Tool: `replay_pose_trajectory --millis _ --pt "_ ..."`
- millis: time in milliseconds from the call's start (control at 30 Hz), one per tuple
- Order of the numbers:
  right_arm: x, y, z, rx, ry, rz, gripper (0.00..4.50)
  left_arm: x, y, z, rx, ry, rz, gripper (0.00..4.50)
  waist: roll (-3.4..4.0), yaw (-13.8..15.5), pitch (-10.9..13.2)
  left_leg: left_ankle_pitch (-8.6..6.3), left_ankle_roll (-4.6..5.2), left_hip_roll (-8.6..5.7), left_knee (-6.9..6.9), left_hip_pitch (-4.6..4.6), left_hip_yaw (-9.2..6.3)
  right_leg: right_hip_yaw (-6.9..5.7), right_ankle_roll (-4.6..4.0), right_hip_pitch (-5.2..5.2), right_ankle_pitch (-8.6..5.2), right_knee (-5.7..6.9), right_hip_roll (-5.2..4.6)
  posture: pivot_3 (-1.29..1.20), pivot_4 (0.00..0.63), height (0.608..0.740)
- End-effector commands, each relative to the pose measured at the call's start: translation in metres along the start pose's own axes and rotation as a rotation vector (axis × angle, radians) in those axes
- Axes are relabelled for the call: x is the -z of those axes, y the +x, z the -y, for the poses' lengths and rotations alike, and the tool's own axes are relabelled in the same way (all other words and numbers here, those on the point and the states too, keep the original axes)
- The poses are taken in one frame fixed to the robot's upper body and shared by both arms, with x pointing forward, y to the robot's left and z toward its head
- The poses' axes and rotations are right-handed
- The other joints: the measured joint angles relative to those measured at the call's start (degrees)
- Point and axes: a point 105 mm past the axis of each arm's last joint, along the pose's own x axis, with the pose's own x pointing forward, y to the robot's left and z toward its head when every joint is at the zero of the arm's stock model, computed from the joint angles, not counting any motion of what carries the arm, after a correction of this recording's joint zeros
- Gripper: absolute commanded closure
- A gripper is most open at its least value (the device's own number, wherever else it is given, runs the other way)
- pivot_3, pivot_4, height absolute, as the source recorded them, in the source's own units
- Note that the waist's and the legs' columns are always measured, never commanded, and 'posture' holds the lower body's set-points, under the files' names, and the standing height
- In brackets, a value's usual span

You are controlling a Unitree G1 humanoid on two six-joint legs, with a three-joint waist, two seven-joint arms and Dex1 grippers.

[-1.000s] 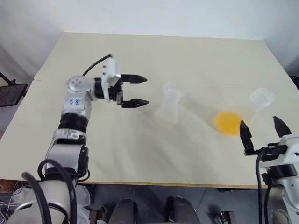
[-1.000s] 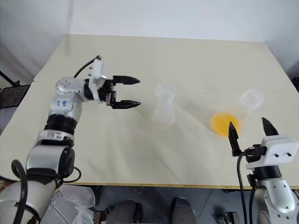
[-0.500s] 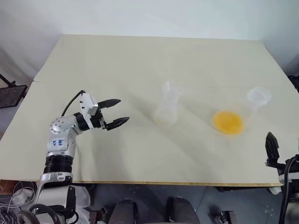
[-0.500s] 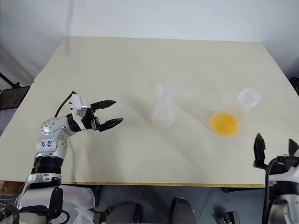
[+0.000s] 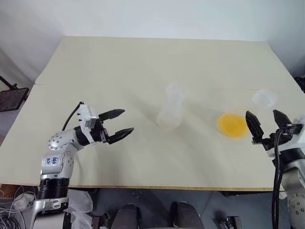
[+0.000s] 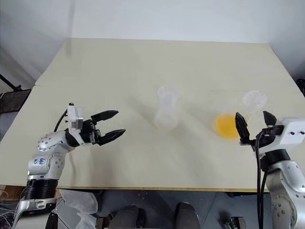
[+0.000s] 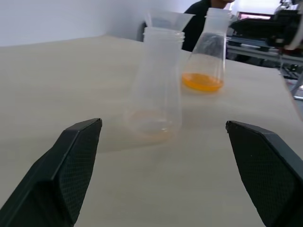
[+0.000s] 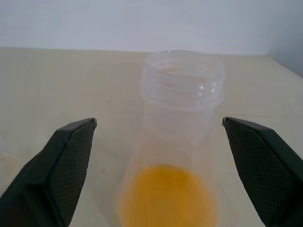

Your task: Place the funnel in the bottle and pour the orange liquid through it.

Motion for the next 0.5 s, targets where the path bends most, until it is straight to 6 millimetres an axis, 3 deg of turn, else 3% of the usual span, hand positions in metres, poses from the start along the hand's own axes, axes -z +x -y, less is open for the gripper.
replay_pose_trajectory --millis 33,500 --pt "-0.009 0.008 0.01 0.021 0.001 0.026 0.0 -0.011 0.005 0.011 0.039 0.02 0.026 0.05 0.0 -0.13 0.0 0.0 0.0 0.0 0.0 0.0 0.01 0.01 0.0 0.0 0.0 0.0 0.0 0.0 0.15 0.74" --pt "-0.006 0.033 0.026 0.046 0.057 0.049 0.0 -0.017 0.014 0.015 0.043 0.033 0.049 0.05 0.01 -0.16 -0.01 0.0 0.0 0.01 -0.03 0.01 0.1 0.04 0.0 -0.02 0.0 -0.03 0.01 0.0 0.15 0.74"
